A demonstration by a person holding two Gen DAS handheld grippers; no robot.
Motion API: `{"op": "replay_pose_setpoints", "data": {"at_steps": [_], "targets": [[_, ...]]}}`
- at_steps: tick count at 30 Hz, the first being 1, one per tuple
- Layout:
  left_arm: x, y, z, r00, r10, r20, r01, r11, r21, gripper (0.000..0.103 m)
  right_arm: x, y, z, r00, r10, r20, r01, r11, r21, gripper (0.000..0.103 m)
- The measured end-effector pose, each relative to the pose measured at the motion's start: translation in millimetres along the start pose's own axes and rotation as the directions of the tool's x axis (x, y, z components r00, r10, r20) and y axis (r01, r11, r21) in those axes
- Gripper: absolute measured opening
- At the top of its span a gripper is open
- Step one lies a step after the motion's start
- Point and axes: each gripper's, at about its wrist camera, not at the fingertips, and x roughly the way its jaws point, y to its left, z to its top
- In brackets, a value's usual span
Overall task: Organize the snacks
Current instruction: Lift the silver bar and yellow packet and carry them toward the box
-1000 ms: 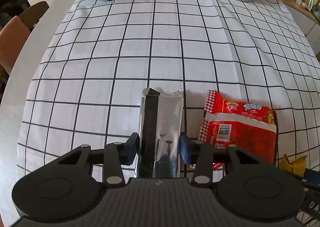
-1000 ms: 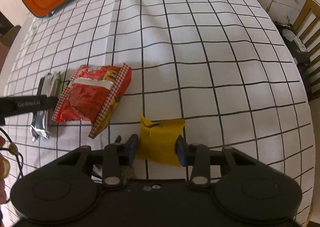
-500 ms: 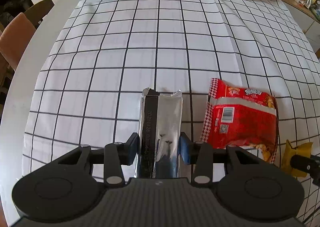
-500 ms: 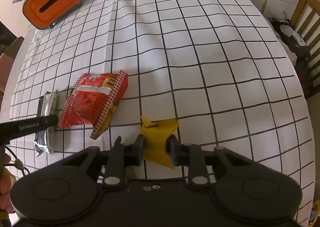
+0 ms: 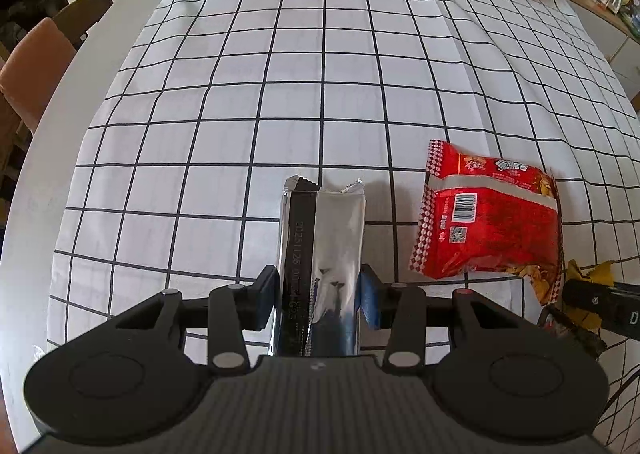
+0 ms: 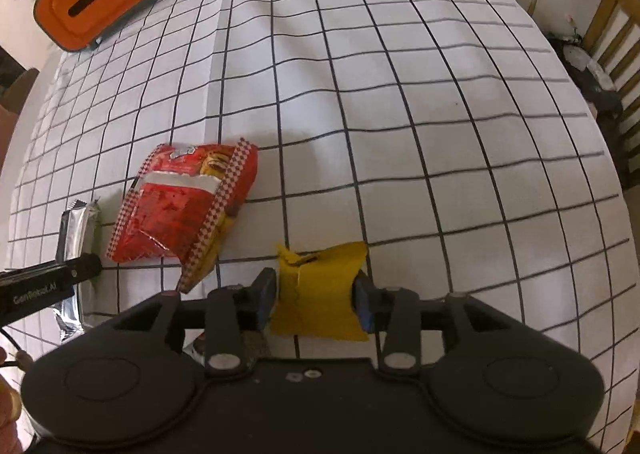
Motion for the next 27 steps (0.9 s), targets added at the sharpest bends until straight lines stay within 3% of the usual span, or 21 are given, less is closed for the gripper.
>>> {"op": "replay_pose_setpoints", "data": {"at_steps": [11,27], "targets": [[-2,0,-3,1.000,0.020,0.007,-0.020,1.000,0.001,0.042,0,14,-6,0.997,-0.069,0.041,0.073,0.992,-0.105,0.035],[-56,3,-21,0.999,-0.015,0.035,0.015,1.000,0.007,0.042,-66,-14,-22,0.993,0.076,0.088,-0.069,0.994,-0.087,0.035]]}}
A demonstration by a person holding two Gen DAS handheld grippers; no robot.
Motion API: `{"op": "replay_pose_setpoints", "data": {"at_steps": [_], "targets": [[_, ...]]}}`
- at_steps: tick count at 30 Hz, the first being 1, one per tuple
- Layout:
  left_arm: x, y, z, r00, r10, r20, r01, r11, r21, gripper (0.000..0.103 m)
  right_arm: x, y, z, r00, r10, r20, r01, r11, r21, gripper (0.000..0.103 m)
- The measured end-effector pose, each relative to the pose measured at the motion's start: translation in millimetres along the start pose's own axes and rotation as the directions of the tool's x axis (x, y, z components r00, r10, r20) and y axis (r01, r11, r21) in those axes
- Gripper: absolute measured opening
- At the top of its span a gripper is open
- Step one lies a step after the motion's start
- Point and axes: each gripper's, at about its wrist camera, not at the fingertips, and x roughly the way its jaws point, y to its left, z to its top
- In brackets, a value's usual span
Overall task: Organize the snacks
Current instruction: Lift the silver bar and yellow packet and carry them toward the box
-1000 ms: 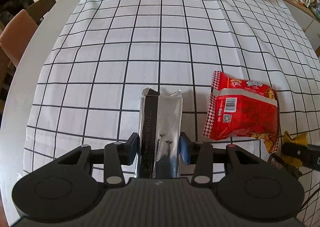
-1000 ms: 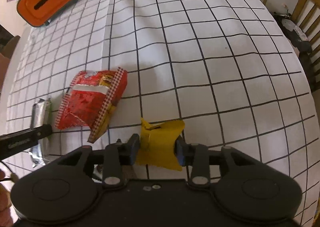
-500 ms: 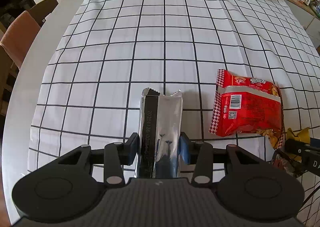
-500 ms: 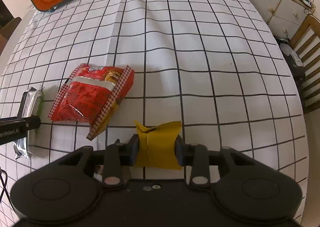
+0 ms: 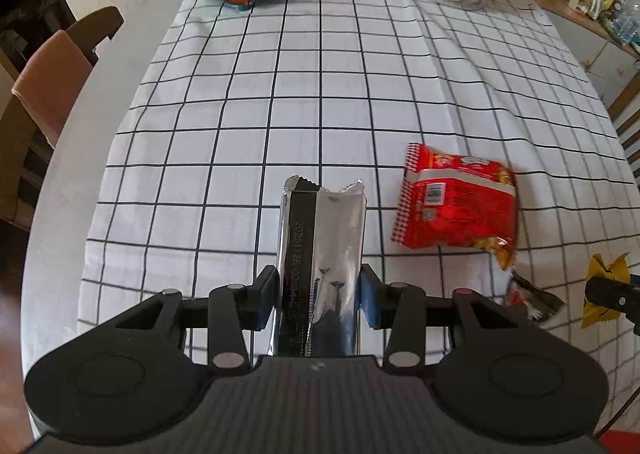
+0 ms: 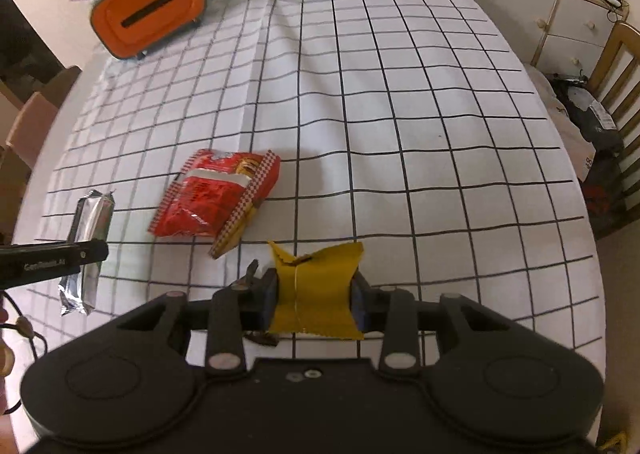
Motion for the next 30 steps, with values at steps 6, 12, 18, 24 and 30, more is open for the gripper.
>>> {"op": "replay_pose_setpoints", "data": {"at_steps": [6,12,18,24,30], "targets": [[-35,-6,-13,1.000,-0.011,0.015,0.010,1.000,0.012,0.042,-34,-2,-10,0.998,0.065,0.022,-0.065,0.998,-0.018,0.035],[-74,-14,-31,0.999,-0.025,0.033,0.024,0.999,0.035,0.042,-71,0,-26,0.993,0.115,0.037,-0.113,0.992,-0.058,0.035],[-109,-21,-51,0.998,-0.052,0.047,0.049,0.997,0.054,0.042,-104,0,-43,0.987,0.156,0.044,-0.151,0.984,-0.092,0.035],[-134,-36,-78,0.997,-0.062,0.036,0.058,0.994,0.096,0.042,-128,0,-63,0.982,0.187,0.036,-0.181,0.975,-0.132,0.035],[-152,-53,-110,0.996,-0.083,0.027,0.078,0.987,0.140,0.042,-141,-1,-88,0.978,0.207,0.009,-0.203,0.965,-0.165,0.035]]}}
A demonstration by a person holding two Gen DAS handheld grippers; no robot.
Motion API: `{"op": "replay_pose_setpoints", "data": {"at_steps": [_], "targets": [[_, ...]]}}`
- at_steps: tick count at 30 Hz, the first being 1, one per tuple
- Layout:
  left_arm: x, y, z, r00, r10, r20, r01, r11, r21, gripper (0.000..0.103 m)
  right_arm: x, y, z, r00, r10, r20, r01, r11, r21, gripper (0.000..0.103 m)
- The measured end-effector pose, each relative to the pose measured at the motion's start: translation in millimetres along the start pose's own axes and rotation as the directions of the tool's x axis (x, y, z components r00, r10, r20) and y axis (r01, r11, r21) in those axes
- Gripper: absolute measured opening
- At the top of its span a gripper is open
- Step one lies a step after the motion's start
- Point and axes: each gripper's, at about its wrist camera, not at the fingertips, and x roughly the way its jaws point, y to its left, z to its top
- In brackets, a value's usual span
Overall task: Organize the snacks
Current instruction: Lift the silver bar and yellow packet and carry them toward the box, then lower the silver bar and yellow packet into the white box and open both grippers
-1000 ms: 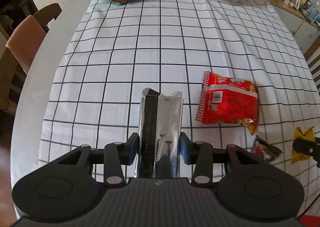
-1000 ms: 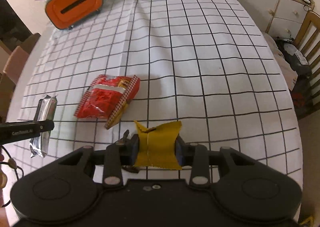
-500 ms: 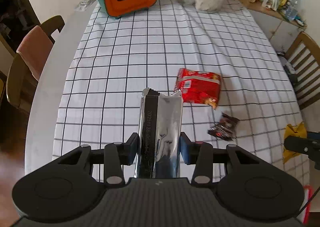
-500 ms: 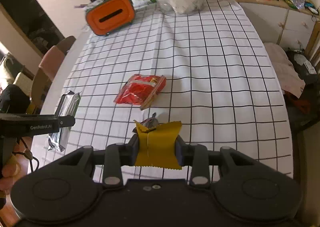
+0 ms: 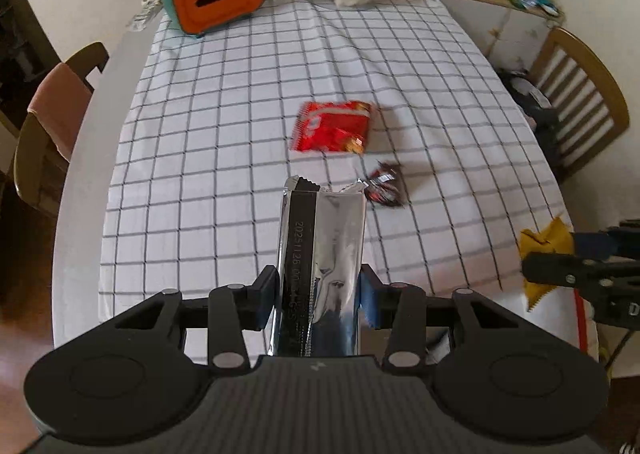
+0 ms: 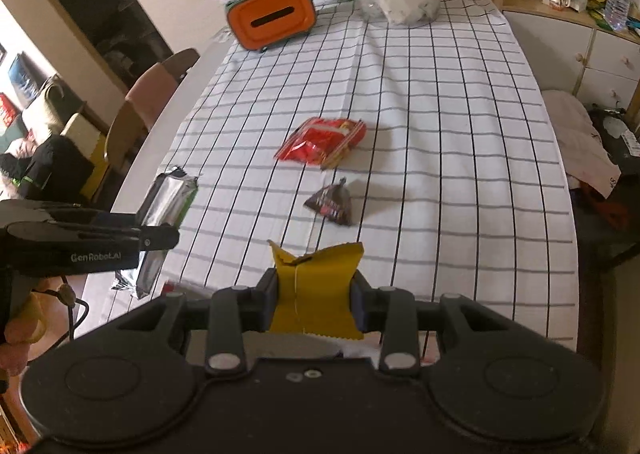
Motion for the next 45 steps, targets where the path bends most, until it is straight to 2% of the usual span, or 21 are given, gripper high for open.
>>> {"op": "replay_pose_setpoints", "data": {"at_steps": [14,21,24,31,41,45], "targets": [[0,-47,-52,0.997,-0.040,-0.072,0.044,0.998,0.051,0.042,3,2,-51,0.997,0.039,-0.071,-0.038,0.999,0.005,0.035],[21,-60,-67,0.987,-0.045,-0.156,0.054,0.997,0.053,0.042,24,0,-70,0.990,0.029,-0.140,-0.028,1.000,0.007,0.035],[30,-64,-71,0.983,-0.031,-0.178,0.041,0.998,0.053,0.039,33,-1,-75,0.986,0.024,-0.164,-0.024,1.000,0.006,0.035],[50,-65,-75,0.973,-0.014,-0.230,0.026,0.999,0.048,0.039,52,-9,-87,0.976,0.006,-0.216,-0.001,1.000,0.020,0.035],[67,-60,-77,0.959,-0.013,-0.284,0.024,0.999,0.034,0.039,70,-16,-92,0.967,-0.023,-0.254,0.032,0.999,0.032,0.035],[66,-60,-78,0.960,-0.021,-0.280,0.030,0.999,0.030,0.039,67,-15,-92,0.968,-0.020,-0.250,0.029,0.999,0.030,0.035]]}}
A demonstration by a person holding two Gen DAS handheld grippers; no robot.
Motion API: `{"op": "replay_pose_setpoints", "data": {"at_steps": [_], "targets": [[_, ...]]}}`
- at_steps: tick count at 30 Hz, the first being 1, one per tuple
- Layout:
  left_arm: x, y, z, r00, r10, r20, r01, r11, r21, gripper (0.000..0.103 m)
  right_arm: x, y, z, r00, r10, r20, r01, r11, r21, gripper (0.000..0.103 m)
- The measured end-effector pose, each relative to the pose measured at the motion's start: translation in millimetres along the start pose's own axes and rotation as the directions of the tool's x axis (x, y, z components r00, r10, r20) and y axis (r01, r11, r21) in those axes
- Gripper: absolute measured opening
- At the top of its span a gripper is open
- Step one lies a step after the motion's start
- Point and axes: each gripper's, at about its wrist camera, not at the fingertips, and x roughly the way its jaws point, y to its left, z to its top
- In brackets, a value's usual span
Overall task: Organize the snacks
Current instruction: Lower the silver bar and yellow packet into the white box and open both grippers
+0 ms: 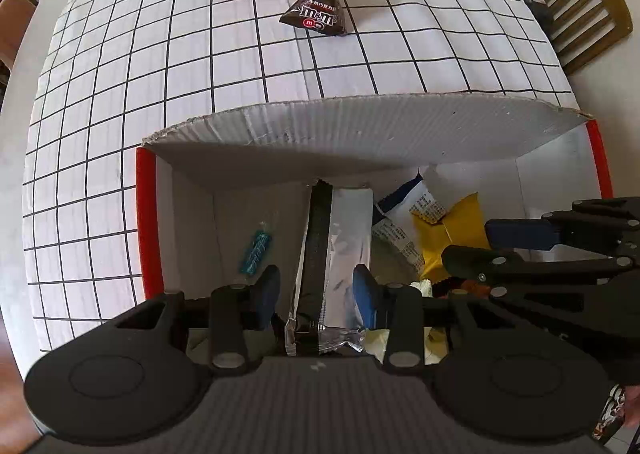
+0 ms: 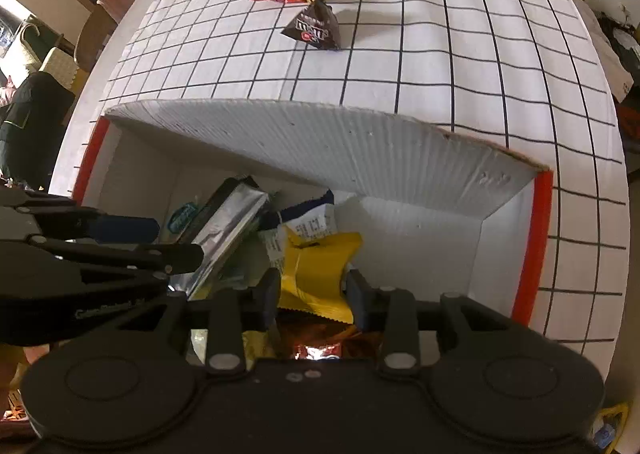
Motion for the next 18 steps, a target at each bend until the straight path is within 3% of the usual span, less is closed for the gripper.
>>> {"op": "replay_pose_setpoints", "data": {"at_steps": [11,18], "targets": [[-27,-1,0,0.996,-0.016,0.084,0.014,0.999,0.031,0.040,-29,6,8,0.998,0.032,0.053,-0.031,0.999,-0.015,0.039],[-50,-2,3,0.986,-0.003,0.168,-0.007,0.998,0.060,0.041,-52,8,18,0.993,0.044,0.107,-0.042,0.999,-0.024,0.049]]}}
